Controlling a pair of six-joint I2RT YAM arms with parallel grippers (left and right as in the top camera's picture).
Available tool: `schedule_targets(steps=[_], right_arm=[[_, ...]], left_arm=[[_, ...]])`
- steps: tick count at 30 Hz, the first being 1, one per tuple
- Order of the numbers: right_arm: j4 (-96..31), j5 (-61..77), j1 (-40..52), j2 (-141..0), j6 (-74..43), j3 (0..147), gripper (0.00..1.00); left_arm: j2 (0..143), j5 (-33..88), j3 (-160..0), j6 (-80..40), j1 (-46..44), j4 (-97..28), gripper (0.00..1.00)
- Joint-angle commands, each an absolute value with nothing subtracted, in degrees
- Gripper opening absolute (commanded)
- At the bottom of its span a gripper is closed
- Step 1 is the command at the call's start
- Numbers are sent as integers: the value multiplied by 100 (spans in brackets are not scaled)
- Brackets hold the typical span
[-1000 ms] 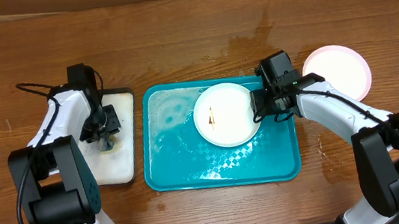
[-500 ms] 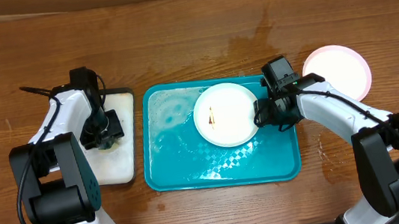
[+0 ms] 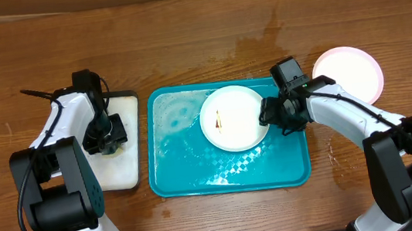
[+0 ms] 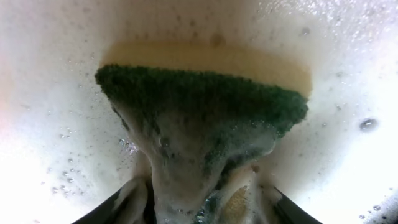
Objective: Clean dirty plates on tray and stack at the side
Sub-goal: 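Dip the sponge into the soapy basin with the left gripper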
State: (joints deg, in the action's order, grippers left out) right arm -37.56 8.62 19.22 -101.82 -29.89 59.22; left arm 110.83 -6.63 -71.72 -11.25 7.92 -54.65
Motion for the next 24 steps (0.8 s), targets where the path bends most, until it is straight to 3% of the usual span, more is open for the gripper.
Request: schedule_targets(steps=[1,5,9,17,20,21,23,24], right_arm=[[-3699,1127,1955,-10204,-3175,5924,57],[-3699,1127,1955,-10204,-3177,5924,54],[-3673,1122,1957,-10204,-3177,5924,27],[-3579,816,1957,-10204,-3177,5924,9],[-3535,801,1966,-10204,-3177,5924,8],[-3516,801,1966,-10204,-3175,5924,9],[-3472,803,1966,-10204,-3175,5924,9],[-3463,805,1966,-10204,-3175,5924,9]], left_arm=[[11174,-615,-7249,-1160,823,-5474,52],[11174,-615,-7249,-1160,823,-5422,50],[11174,-615,-7247,-1160,823,-5376,48],[11174,-639,-7046,-1133,823,-5203,51],[11174,-642,-6862,-1107,823,-4958,50],[11174,-639,-6825,-1066,823,-4890,48],[11174,-637,-6825,-1024,823,-4856,27],[11172,-637,-6840,-1024,823,-4862,12]])
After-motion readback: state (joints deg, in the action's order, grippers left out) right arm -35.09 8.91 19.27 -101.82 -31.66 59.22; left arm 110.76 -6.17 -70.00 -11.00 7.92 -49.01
